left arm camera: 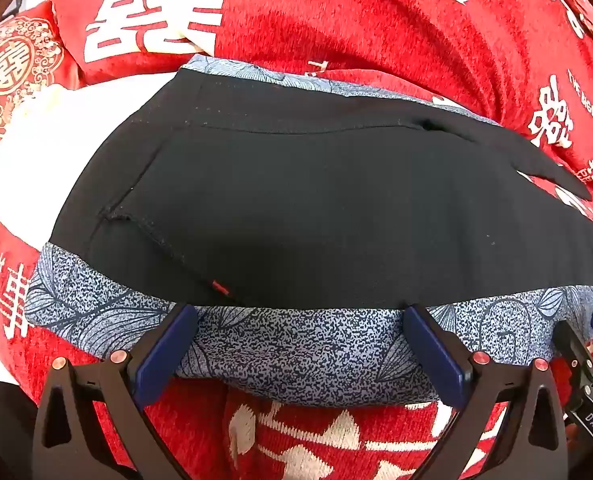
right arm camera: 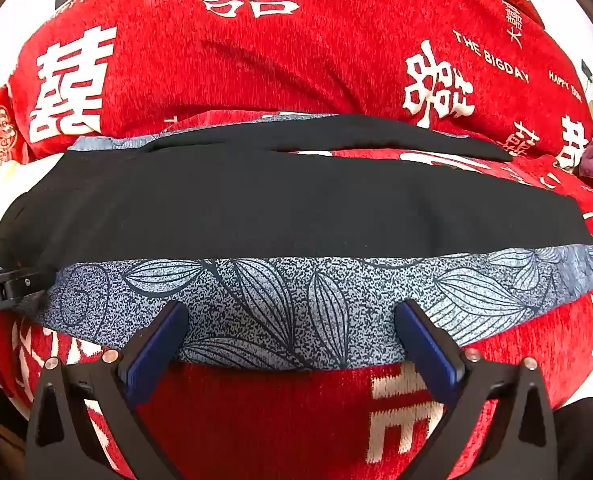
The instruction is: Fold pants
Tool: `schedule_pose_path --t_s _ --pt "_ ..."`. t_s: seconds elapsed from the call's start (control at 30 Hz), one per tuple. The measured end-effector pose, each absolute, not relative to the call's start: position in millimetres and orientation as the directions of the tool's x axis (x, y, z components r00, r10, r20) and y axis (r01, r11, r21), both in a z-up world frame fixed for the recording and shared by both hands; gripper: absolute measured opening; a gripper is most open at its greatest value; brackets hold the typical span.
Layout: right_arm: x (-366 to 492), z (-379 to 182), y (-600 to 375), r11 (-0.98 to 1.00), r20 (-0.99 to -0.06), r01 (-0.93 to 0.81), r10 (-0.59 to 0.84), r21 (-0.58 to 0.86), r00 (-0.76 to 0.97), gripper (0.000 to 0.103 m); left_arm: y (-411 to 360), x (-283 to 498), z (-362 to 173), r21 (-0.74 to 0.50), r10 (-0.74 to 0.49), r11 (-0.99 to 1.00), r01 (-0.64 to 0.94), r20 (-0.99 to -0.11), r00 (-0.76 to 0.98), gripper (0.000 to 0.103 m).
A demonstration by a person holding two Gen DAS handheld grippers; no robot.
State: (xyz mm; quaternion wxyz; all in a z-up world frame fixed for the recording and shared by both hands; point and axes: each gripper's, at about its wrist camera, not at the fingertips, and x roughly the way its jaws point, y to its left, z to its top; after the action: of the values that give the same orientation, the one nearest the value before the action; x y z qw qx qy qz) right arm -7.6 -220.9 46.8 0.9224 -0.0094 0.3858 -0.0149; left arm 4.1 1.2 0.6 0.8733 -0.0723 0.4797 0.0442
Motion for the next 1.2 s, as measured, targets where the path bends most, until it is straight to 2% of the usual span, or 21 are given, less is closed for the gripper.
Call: schedule_pose_path --t_s 0.33,0.6,0.77,0.87,1.1,1.2 --pt "-7.9 48.9 -221.8 0.999 -0.716 0.016 -0.037 -0.035 0.697 0.103 -1.2 -6.1 12.2 -0.084 0.021 0.986 -0.145 -0.797 0.604 0.103" --pt "-8.4 49.2 -220.1 0.999 -0.714 0.018 -0.037 -0.034 0.699 0.103 0.4 3.7 21.5 -0.071 0.008 0.990 -0.122 -0.834 0.552 0.103" --pt "-6.3 58.0 -218.0 0.997 -0.767 0.022 -0.067 -0.069 0.639 0.103 -6.9 2.8 31.9 0.025 0.082 0.994 -0.108 -0.827 0.557 0.103" --pt "-18.3 86.2 -216.6 0.996 -0.700 0.047 -0.085 -0.074 0.709 0.103 -8.5 -0.3 49.2 0.053 0.118 0.991 -0.126 -0.797 0.593 0.103" --pt "1.4 155.9 -187.4 0.990 -0.658 -0.142 0.100 -0.011 0.747 0.103 9.5 22.3 90.9 0.058 0.169 0.976 -0.211 -0.812 0.559 0.103" --pt "1.4 202.2 -181.0 0.985 -0.559 -0.171 0.154 0.021 0.815 0.103 17.5 14.0 116.5 0.017 0.159 0.971 -0.236 -0.787 0.596 0.103"
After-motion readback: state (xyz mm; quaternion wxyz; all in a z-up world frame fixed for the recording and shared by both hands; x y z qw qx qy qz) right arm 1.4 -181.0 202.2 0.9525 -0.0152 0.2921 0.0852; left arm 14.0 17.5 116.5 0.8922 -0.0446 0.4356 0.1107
